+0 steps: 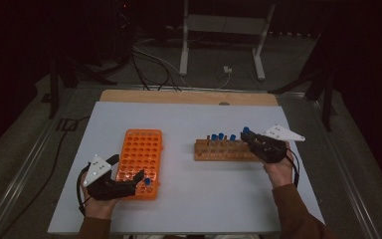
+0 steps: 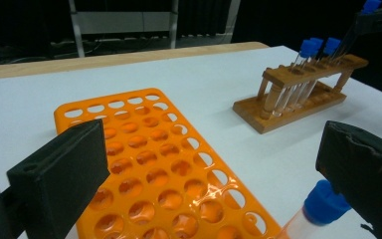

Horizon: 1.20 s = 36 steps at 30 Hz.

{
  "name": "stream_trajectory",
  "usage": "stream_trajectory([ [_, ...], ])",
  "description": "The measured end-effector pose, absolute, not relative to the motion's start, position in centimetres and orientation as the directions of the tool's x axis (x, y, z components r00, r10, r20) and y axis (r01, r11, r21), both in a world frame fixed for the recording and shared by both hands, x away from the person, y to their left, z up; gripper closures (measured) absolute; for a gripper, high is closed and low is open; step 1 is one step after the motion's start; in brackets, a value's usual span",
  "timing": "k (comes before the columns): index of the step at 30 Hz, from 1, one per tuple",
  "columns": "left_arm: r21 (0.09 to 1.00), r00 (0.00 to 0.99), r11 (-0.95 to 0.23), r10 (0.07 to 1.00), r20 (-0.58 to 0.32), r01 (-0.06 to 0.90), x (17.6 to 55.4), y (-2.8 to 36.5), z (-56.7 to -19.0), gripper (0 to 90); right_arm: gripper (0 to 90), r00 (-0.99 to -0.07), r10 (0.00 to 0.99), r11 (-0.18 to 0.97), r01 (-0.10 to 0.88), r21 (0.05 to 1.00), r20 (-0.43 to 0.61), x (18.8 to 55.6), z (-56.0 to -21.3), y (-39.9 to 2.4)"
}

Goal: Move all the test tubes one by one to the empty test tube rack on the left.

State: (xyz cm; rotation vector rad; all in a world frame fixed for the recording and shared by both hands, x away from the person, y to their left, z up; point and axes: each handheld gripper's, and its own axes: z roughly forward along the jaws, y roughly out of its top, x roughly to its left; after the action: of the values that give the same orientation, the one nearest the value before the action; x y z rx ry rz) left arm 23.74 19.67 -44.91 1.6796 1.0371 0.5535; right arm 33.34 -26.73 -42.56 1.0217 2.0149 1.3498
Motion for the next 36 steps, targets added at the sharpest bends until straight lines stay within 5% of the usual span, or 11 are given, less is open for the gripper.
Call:
stream_trajectory([
  [36,0.934,0.587,-0.072,0.794,-0.159,0.350,25.4,17.7,-43.3,1.0,76.8,-0.712,0.701,0.239,0.278,0.930,0.033,31.8,-41.2,-22.4],
])
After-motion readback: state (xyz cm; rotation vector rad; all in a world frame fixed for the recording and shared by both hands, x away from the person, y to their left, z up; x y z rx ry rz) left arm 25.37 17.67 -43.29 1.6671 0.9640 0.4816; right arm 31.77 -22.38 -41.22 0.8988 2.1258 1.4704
